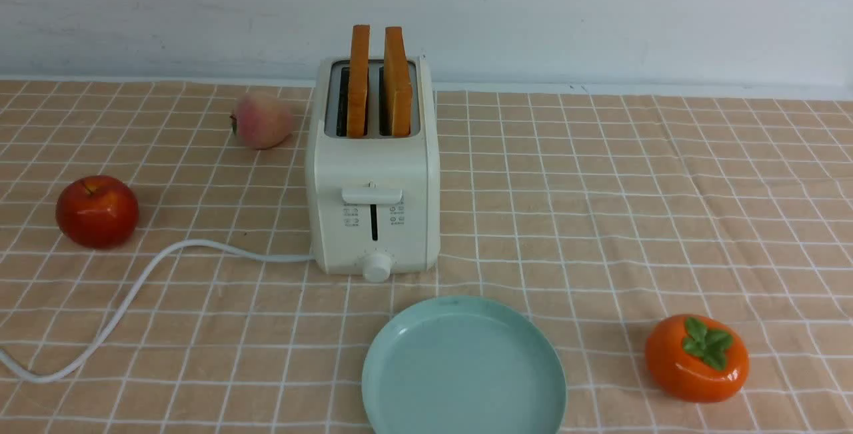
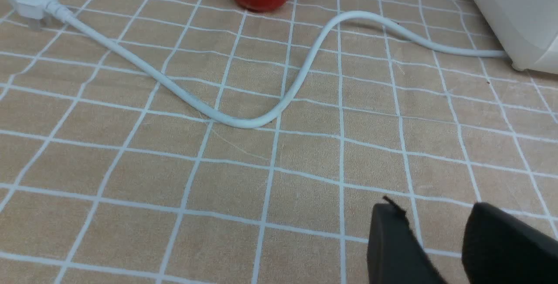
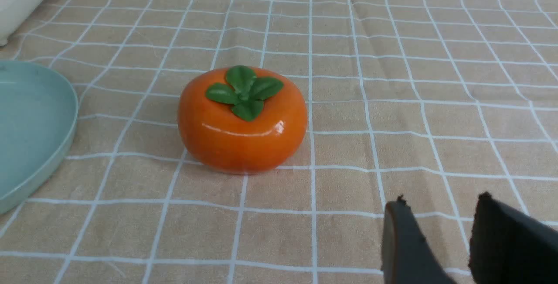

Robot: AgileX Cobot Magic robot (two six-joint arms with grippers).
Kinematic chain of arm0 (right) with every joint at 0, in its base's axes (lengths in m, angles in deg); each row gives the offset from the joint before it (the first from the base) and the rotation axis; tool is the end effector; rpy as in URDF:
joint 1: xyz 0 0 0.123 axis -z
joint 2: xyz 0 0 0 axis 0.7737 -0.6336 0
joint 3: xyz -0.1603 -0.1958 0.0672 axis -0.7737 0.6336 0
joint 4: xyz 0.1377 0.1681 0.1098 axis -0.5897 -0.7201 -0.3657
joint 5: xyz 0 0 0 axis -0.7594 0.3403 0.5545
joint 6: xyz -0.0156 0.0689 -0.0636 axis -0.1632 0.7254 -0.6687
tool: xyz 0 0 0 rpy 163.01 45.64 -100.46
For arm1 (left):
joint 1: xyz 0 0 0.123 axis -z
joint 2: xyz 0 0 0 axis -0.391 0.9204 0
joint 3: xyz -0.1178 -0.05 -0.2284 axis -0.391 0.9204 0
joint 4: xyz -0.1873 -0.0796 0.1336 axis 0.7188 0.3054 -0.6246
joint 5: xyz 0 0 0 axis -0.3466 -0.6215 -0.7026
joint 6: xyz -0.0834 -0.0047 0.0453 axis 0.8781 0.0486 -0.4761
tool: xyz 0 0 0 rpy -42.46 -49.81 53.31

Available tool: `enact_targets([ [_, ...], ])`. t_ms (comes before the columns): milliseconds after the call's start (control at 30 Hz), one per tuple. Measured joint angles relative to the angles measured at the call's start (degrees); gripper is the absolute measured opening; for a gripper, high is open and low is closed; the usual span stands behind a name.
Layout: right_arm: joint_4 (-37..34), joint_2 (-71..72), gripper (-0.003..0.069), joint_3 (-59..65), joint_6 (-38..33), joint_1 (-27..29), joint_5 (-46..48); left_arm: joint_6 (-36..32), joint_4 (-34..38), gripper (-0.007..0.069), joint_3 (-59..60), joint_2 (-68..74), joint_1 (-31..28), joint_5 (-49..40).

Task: Take toasted bread from bread machine on light coffee tablecloth place on plate.
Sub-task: 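Grasp the toast slice in the toaster and pull it up out of the slot with the right gripper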

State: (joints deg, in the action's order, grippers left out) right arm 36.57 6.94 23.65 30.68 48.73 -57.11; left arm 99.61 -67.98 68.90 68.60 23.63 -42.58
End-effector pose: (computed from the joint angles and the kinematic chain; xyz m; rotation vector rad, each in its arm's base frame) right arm 0.0709 0.0024 0.1728 -0.0583 1.8785 0.0042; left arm 0.0706 0.0018 0.1663 -0.2295 1.8962 -0.1394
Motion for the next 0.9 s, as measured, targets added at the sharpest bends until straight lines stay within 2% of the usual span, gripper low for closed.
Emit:
enact_targets([
  [733,0.00,0.00,0.0240,0.00,0.00,0.00,-0.44,0.00,0.00,0.0238,0.00,0.00,0.00,0.00],
  [900,0.00,0.00,0.0240,0.54,0.00,0.00,-4.48,0.00,0.00,0.0238,0.00,0.00,0.00,0.00],
])
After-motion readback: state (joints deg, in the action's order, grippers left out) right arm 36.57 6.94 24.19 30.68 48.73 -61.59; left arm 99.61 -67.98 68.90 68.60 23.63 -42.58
